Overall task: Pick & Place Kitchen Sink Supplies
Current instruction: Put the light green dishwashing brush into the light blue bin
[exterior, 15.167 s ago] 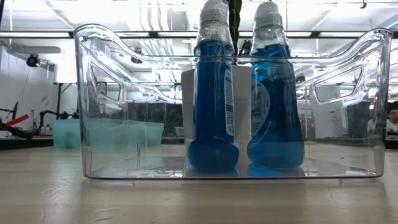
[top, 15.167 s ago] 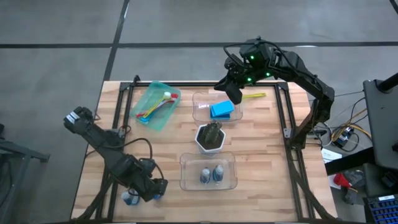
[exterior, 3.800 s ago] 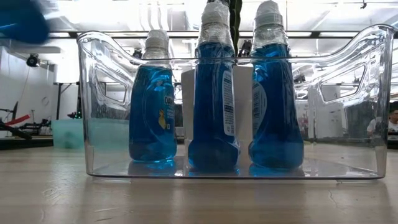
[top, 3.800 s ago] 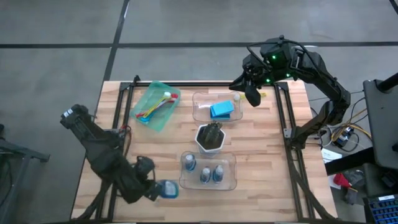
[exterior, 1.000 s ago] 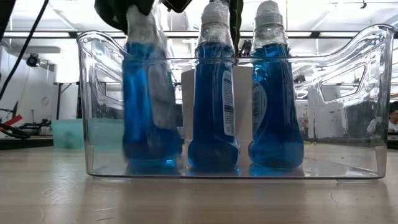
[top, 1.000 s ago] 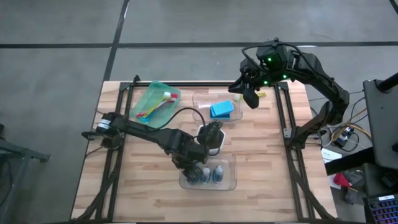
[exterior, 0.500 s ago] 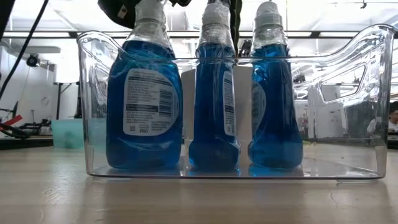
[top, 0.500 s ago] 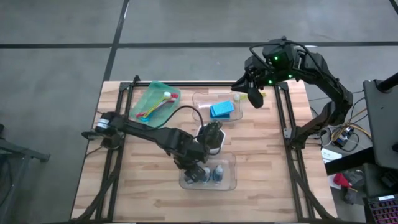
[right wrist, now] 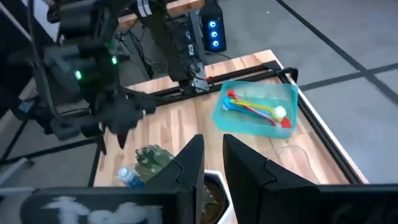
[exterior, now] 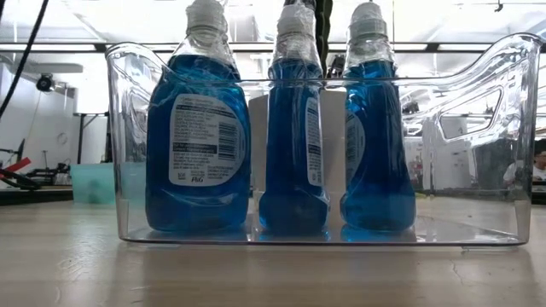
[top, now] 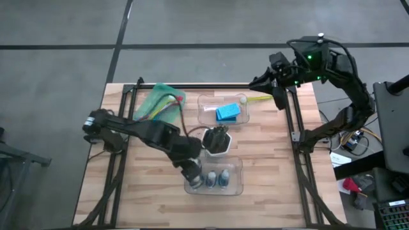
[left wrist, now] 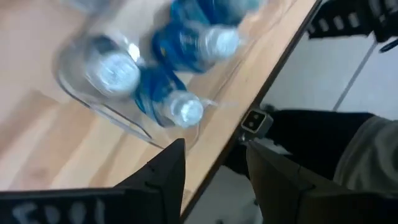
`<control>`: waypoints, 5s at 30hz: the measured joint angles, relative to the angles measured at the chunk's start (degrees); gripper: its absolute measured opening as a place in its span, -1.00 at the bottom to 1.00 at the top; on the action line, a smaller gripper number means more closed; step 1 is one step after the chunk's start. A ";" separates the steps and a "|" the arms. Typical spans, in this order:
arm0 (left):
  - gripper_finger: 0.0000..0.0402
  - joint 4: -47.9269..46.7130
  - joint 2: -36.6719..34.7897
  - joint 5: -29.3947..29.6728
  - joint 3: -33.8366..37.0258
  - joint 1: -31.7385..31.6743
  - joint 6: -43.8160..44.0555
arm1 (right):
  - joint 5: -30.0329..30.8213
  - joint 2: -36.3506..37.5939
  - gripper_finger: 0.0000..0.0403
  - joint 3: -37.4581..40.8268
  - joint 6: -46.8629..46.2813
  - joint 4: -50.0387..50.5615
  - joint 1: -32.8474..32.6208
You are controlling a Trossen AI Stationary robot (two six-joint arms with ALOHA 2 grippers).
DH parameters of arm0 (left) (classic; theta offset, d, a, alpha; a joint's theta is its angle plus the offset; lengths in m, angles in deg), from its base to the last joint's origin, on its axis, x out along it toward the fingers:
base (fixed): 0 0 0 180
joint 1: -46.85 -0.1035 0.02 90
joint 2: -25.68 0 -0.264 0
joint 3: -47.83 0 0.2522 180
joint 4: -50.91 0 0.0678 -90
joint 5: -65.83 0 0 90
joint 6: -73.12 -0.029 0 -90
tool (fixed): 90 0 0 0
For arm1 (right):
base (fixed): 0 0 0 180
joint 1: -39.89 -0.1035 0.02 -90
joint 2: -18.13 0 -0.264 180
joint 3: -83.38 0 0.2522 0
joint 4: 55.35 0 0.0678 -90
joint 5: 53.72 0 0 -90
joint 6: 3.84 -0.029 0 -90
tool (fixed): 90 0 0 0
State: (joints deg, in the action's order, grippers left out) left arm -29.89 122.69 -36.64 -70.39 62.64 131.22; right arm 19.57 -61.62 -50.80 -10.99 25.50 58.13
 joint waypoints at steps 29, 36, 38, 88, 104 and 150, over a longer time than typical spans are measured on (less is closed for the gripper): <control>-1.00 19.22 -39.85 27.03 29.64 -6.86 -37.32 | -1.12 8.23 -0.96 13.92 4.21 -15.01 -0.13; -0.98 10.54 -48.99 42.15 37.50 -6.91 -40.01 | 17.05 20.38 -0.96 31.71 -3.32 -25.19 -1.48; -0.98 11.14 -50.55 44.87 40.76 -6.91 -39.79 | 24.79 23.98 -0.96 37.08 -6.02 -26.59 -2.51; -0.97 67.74 -91.29 34.34 94.40 -2.71 -44.76 | 4.49 79.74 -0.96 109.81 -5.25 -59.67 -7.63; -0.97 70.74 -97.00 36.85 103.56 -2.73 -41.85 | 4.72 79.70 -0.96 118.38 -6.20 -65.24 -7.62; -0.97 76.22 -96.61 40.88 102.97 -2.69 -36.77 | 46.33 36.82 -0.96 74.67 -22.16 -66.96 -5.45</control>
State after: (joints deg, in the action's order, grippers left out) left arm 46.33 26.08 4.24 32.57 59.95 94.46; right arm 65.90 -24.81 23.87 -33.16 -41.47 52.67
